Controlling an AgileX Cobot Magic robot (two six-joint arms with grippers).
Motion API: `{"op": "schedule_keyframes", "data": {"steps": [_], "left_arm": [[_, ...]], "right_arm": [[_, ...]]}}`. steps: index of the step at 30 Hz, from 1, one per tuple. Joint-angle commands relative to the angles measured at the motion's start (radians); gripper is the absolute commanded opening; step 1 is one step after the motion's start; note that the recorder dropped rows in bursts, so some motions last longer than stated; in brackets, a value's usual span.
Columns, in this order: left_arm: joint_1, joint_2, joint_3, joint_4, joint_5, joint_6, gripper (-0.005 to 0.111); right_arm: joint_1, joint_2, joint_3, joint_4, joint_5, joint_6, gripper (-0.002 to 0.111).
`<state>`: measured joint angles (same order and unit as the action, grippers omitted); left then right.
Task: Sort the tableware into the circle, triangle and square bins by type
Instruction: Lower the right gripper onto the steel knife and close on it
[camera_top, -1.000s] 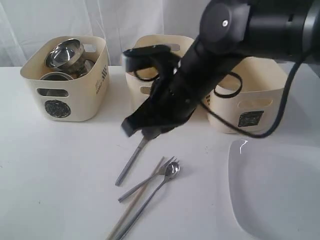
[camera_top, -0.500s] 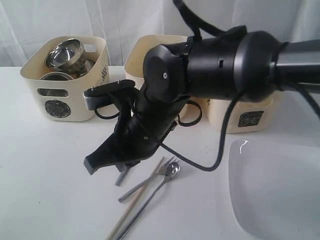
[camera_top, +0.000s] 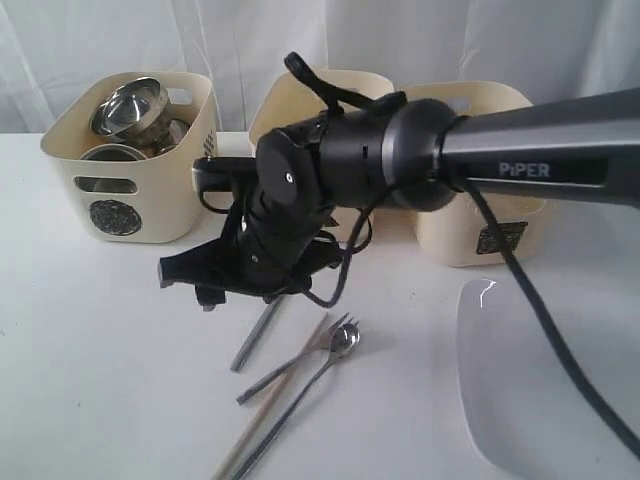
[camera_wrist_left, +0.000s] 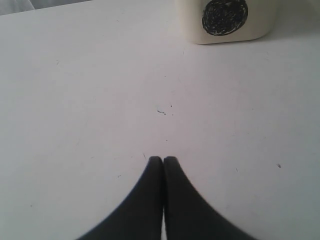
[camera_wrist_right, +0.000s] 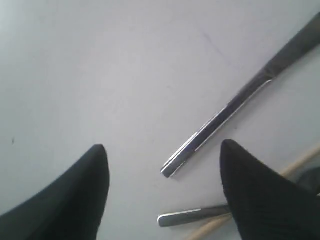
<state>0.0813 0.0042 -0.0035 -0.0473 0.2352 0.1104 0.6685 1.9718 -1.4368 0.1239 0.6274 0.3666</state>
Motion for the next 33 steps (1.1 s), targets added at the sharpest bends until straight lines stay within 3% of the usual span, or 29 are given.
{"op": "schedule_keyframes", "data": {"steps": [1, 5, 11, 23, 33], "left_arm": [[-0.001, -0.004, 0.003, -0.011, -0.001, -0.001, 0.000], [-0.001, -0.004, 0.003, -0.011, -0.001, -0.001, 0.000], [-0.001, -0.004, 0.003, -0.011, -0.001, -0.001, 0.000], [-0.001, -0.004, 0.003, -0.011, -0.001, -0.001, 0.000], [-0.001, -0.004, 0.003, -0.011, -0.001, -0.001, 0.000]], "right_arm": [[-0.051, 0.118, -0.173, -0.048, 0.277, 0.112, 0.061], [-0.055, 0.212, -0.304, -0.056, 0.308, 0.112, 0.061], [-0.055, 0.297, -0.381, -0.258, 0.417, 0.112, 0.061], [-0.052, 0.312, -0.382, -0.180, 0.316, 0.140, 0.060], [-0.052, 0.318, -0.382, -0.187, 0.443, 0.179, 0.058]]}}
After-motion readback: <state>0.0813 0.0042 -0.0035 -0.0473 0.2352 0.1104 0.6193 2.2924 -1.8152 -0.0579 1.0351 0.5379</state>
